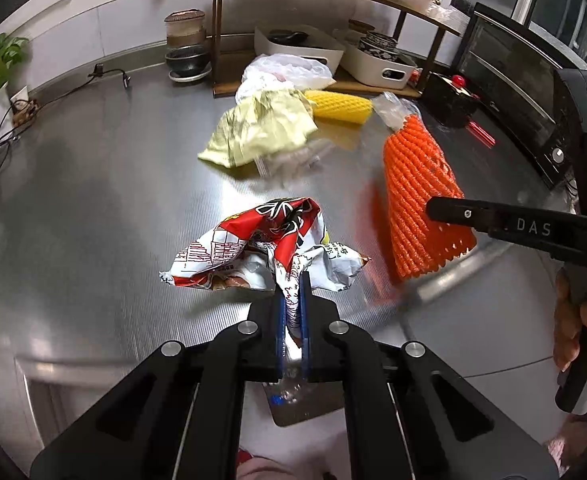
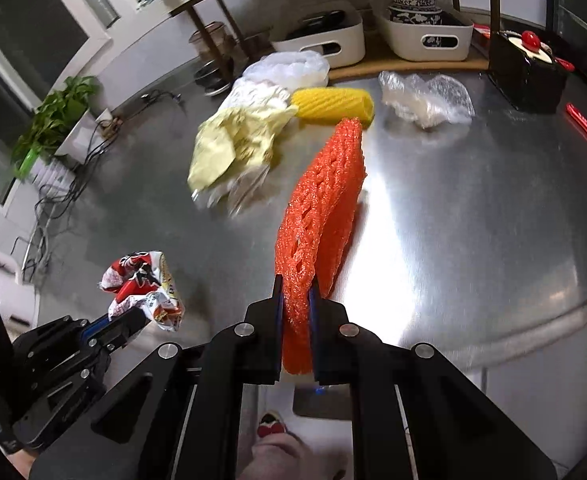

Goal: Collect trash
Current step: 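Lower wrapper and orange net into the bin and open both tools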

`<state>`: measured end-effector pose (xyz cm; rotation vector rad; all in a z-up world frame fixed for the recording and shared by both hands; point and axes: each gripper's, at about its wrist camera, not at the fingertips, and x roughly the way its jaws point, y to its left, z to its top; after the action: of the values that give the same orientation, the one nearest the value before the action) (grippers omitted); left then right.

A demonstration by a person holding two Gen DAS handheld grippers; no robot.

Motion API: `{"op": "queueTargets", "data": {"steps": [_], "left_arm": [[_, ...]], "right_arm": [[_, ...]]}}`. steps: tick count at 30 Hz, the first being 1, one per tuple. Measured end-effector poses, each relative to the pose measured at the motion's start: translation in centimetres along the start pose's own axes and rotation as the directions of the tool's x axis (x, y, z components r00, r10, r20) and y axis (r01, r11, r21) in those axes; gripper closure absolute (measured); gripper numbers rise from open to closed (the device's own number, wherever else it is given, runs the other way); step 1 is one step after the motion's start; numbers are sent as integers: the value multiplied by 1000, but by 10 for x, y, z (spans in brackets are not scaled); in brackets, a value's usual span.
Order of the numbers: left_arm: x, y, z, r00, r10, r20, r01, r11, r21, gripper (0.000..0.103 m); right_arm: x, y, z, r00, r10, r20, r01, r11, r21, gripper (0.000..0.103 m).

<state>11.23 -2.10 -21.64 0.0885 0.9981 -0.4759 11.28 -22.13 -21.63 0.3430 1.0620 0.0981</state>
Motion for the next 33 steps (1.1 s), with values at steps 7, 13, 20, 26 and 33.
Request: {"op": "queueTargets", "data": {"steps": [7, 13, 20, 26, 33], "left_arm": [[-18, -16, -42, 999, -18, -44, 18, 1000, -10, 99], [-20, -27, -78, 995, -34, -91, 31, 999, -36, 99], [0, -37, -117, 980, -69, -188, 59, 997, -55, 99], [27, -34, -143, 962, -79, -260, 60, 995, -80, 99], [75, -22, -174, 938, -91, -336, 53, 991, -122, 99]], "right_arm": [[-27, 2, -46, 999, 32, -25, -32, 999, -30, 91], [-40, 1, -85, 997, 43, -71, -45, 999, -24, 91], [-26, 1, -131, 984, 32, -176, -34, 999, -12, 91], [7, -3, -159, 959, 34, -282, -33, 999, 10, 91], [74, -14, -184, 929, 6, -371, 4, 1000, 26, 91]]}}
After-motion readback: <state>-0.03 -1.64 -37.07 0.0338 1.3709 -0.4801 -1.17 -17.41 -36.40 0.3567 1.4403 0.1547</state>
